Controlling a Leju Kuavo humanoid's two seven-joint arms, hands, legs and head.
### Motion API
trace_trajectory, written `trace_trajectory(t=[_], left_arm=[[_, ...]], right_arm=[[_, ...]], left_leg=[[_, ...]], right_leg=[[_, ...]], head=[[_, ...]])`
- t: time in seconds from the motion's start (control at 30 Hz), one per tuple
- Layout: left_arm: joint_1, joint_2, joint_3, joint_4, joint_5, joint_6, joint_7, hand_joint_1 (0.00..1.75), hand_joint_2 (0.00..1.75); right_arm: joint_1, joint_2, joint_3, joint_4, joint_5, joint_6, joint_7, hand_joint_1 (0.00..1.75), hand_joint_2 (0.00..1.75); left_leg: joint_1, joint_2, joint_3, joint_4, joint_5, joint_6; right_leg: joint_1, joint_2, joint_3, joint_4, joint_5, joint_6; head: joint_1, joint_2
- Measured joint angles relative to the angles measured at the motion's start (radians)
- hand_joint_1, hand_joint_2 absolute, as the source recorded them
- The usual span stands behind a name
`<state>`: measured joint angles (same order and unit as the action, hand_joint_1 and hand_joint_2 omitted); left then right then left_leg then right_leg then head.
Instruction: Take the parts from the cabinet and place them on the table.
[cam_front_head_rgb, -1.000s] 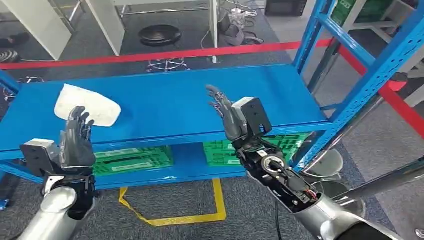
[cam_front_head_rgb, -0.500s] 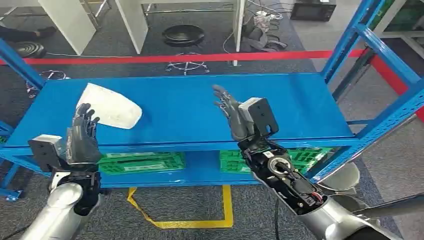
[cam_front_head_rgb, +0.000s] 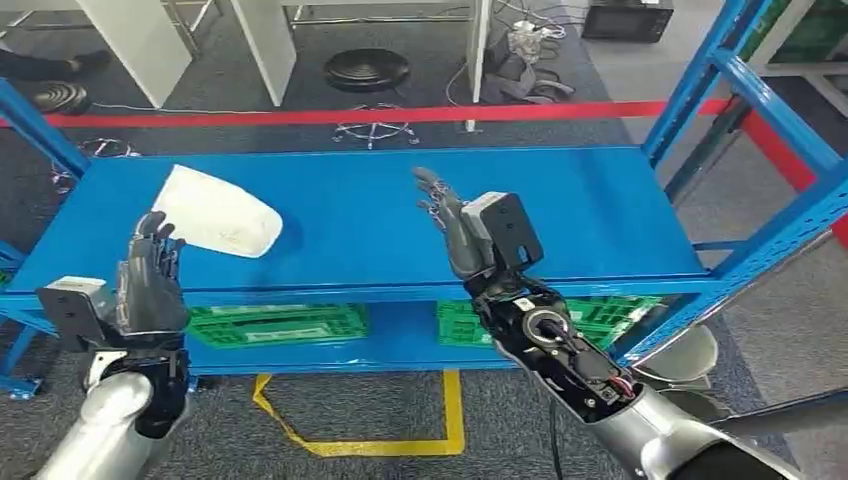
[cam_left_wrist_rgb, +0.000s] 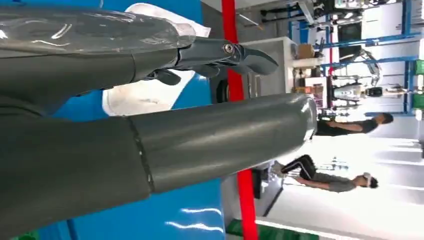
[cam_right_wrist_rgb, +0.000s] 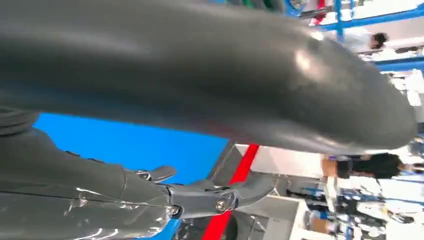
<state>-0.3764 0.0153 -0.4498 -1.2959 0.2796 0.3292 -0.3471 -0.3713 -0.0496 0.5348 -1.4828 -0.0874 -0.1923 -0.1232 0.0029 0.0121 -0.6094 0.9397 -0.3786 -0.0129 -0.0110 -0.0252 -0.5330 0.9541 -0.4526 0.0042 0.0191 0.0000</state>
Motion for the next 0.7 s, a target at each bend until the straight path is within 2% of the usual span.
trace_trajectory(t=[0.07,0.1,0.13,0.17,0.23,0.27,0.3,0.33,0.37,0.4,0.43,0.47,0.53,0.57,0.6,0.63,0.67,0.7], left_arm=[[0.001,0.001,0.000,0.000,0.000,0.002,0.000,0.00,0.00],[0.000,0.000,0.000,-0.001,0.000,0.003,0.000,0.00,0.00],[0.000,0.000,0.000,-0.001,0.000,0.003,0.000,0.00,0.00],[-0.001,0.000,0.000,-0.001,0.000,0.003,0.000,0.00,0.00],[0.001,0.000,0.000,-0.001,0.000,0.003,0.000,0.00,0.00],[0.003,0.000,0.000,0.000,0.000,0.003,0.000,0.00,0.00],[0.005,0.000,0.000,0.000,0.000,0.003,0.000,0.00,0.00],[0.006,0.000,0.000,0.000,0.000,0.003,0.000,0.00,0.00],[0.006,0.000,0.000,0.000,0.000,0.003,0.000,0.00,0.00],[0.005,0.000,0.000,0.000,0.000,0.003,0.000,0.00,0.00],[0.006,0.000,0.000,0.000,0.000,0.003,0.000,0.00,0.00],[0.003,0.000,0.000,0.000,0.000,0.003,0.000,0.00,0.00],[0.006,0.000,0.000,0.000,0.000,0.003,0.000,0.00,0.00],[0.008,0.000,0.000,0.000,0.000,0.003,0.000,0.00,0.00],[0.008,0.002,0.000,-0.001,0.000,0.003,0.000,0.00,0.00],[0.008,0.002,0.000,-0.001,-0.002,0.003,-0.002,0.00,0.00],[0.004,0.002,0.000,-0.001,-0.002,0.003,-0.002,0.00,0.00],[0.003,0.002,0.000,-0.001,-0.003,0.003,-0.002,0.00,0.00]], right_arm=[[0.000,0.000,0.000,0.000,0.000,0.000,0.000,0.00,0.00],[0.000,0.000,0.000,0.000,0.000,0.000,0.000,0.00,0.00],[-0.001,0.000,0.000,0.000,0.000,0.000,0.000,0.00,0.00],[-0.003,0.000,0.000,0.000,0.000,0.000,-0.002,0.00,0.00],[0.002,0.000,0.001,0.000,0.001,0.000,-0.002,0.00,0.00],[0.006,0.000,0.001,0.001,0.001,0.000,-0.001,0.00,0.00],[0.008,0.000,0.001,0.002,0.001,0.000,-0.001,0.00,0.00],[0.009,0.000,0.000,0.002,0.001,-0.001,-0.001,0.00,0.00],[0.007,0.000,0.000,0.003,0.001,-0.002,-0.001,0.00,0.00],[0.006,0.000,0.000,0.003,0.001,-0.002,-0.001,0.00,0.00],[0.006,0.000,0.000,0.003,0.001,-0.002,-0.002,0.00,0.00],[0.006,0.000,0.000,0.003,0.001,-0.001,-0.001,0.00,0.00],[0.007,0.000,0.001,0.005,0.002,-0.001,-0.001,0.00,0.00],[0.007,0.000,0.000,0.005,0.002,-0.002,0.000,0.00,0.00],[0.003,0.000,0.001,0.005,0.002,-0.002,0.000,0.00,0.00],[0.002,0.000,0.001,0.005,0.002,-0.002,0.000,0.00,0.00],[0.000,0.000,0.001,0.005,0.002,-0.002,0.000,0.00,0.00],[-0.001,0.000,0.001,0.005,0.002,-0.001,0.000,0.00,0.00]], left_leg=[[-0.005,-0.007,0.000,0.000,-0.003,0.011],[0.007,-0.011,0.008,-0.011,0.003,0.020],[0.005,-0.012,0.012,-0.013,0.002,0.023],[0.004,-0.014,0.013,-0.012,-0.001,0.031],[0.001,-0.024,0.013,-0.012,-0.003,0.035],[-0.001,-0.030,0.014,-0.011,-0.004,0.037],[-0.002,-0.038,0.015,-0.011,-0.005,0.037],[-0.002,-0.047,0.017,-0.009,-0.007,0.037],[-0.002,-0.058,0.020,-0.007,-0.009,0.034],[-0.003,-0.068,0.024,-0.004,-0.013,0.031],[-0.001,-0.075,0.024,-0.001,-0.018,0.028],[-0.008,-0.082,0.017,0.007,-0.019,0.024],[0.004,-0.102,0.008,0.006,-0.013,0.011],[0.004,-0.112,0.008,0.002,-0.009,0.005],[0.000,-0.114,0.007,0.005,-0.013,0.001],[-0.001,-0.071,0.001,0.023,-0.024,-0.004],[-0.001,-0.037,-0.031,0.082,-0.056,-0.012],[0.001,-0.026,-0.078,0.170,-0.094,-0.018]], right_leg=[[-0.001,-0.006,0.006,-0.007,-0.002,0.013],[-0.003,-0.005,0.001,-0.001,-0.010,0.020],[-0.005,0.007,-0.011,0.029,-0.031,0.023],[-0.006,0.014,-0.042,0.101,-0.070,0.023],[-0.005,0.022,-0.130,0.275,-0.141,0.026],[-0.005,0.022,-0.164,0.334,-0.153,0.027],[-0.005,0.022,-0.172,0.339,-0.138,0.026],[-0.005,0.022,-0.157,0.293,-0.099,0.024],[-0.006,0.026,-0.122,0.208,-0.046,0.021],[-0.006,0.041,-0.079,0.111,0.007,0.017],[-0.008,0.079,-0.052,0.037,0.029,0.011],[-0.013,0.102,-0.035,0.018,0.018,0.010],[-0.004,0.087,-0.028,0.016,0.014,0.005],[-0.004,0.080,-0.026,0.016,0.015,0.000],[-0.013,0.067,-0.020,0.007,0.018,-0.006],[-0.014,0.057,-0.013,0.003,0.019,-0.009],[-0.014,0.045,-0.012,0.002,0.018,-0.015],[-0.013,0.032,-0.012,0.002,0.017,-0.016]], head=[[0.000,0.000],[0.000,0.000],[0.004,0.000],[0.011,0.000],[0.021,0.000],[0.023,0.000],[0.024,0.000],[0.026,0.000],[0.030,0.000],[0.034,0.000],[0.038,0.000],[0.032,0.000],[0.030,0.000],[0.034,0.000],[0.034,0.000],[0.030,0.000],[0.013,0.000],[0.007,0.000]])
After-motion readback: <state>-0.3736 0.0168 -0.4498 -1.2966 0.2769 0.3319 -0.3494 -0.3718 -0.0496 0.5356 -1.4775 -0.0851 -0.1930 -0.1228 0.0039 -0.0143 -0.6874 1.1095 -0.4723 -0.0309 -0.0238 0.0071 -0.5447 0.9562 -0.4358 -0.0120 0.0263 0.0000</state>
